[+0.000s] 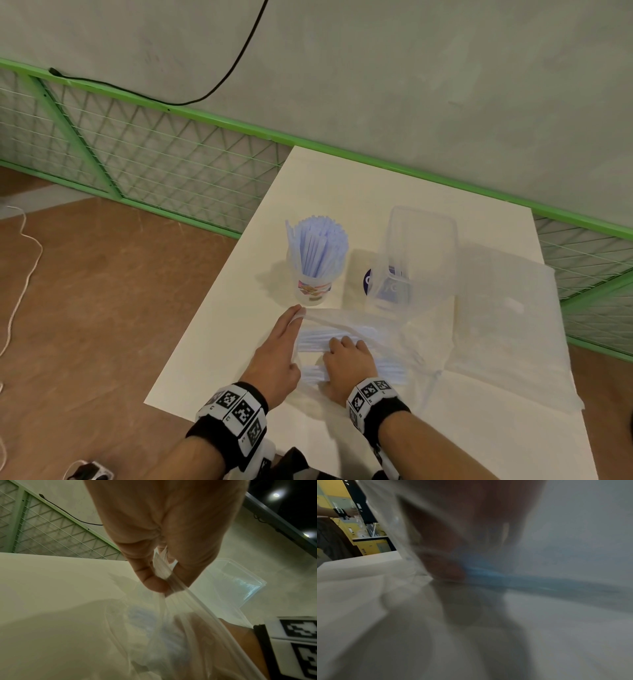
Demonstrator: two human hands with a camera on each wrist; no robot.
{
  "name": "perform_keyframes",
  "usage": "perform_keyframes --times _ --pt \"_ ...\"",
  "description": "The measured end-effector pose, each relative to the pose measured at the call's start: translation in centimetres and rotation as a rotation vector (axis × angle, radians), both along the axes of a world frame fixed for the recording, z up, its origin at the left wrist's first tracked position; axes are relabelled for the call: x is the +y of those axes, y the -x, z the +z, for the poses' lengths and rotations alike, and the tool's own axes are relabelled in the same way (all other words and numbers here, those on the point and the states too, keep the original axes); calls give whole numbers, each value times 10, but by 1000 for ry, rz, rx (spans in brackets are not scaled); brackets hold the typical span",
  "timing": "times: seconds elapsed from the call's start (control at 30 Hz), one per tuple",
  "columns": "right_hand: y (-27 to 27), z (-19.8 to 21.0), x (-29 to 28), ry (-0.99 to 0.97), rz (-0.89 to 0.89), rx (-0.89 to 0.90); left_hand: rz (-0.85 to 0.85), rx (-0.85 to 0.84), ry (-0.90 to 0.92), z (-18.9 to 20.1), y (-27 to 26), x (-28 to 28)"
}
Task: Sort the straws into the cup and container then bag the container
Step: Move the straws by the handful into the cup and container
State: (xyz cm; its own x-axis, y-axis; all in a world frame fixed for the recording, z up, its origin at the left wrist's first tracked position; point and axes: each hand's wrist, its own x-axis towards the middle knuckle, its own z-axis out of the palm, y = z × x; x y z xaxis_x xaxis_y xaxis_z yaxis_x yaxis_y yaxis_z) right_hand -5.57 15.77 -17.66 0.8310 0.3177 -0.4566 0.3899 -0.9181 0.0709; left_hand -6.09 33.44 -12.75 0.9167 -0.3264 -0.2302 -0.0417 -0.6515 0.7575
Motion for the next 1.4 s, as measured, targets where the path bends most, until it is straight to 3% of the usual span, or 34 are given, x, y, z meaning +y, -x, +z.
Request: perform_keyframes --times 0.33,0.5,0.7,0.8,0.87,1.17,1.27,1.4 --pt "7 3 -4 -29 36 21 1 -4 13 -2 0 -3" --pt "13 11 -10 -149 -90 28 -11 -26 24 -4 -1 -1" --pt "19 48 -23 -686 -417 6 2 -46 25 -5 -2 1" --pt "28 76 -19 -1032 -728 -53 0 -64 19 -6 -3 0" --pt "35 88 -17 -1164 -828 -33 6 -64 17 -6 -4 -1" --pt "32 79 -28 -926 -874 24 -2 -44 10 -7 -2 -2" --pt "22 99 -30 -948 -818 -27 0 -45 8 -5 -1 -3" --pt "-3 158 -31 -1186 -820 -106 6 -47 1 -3 0 -1"
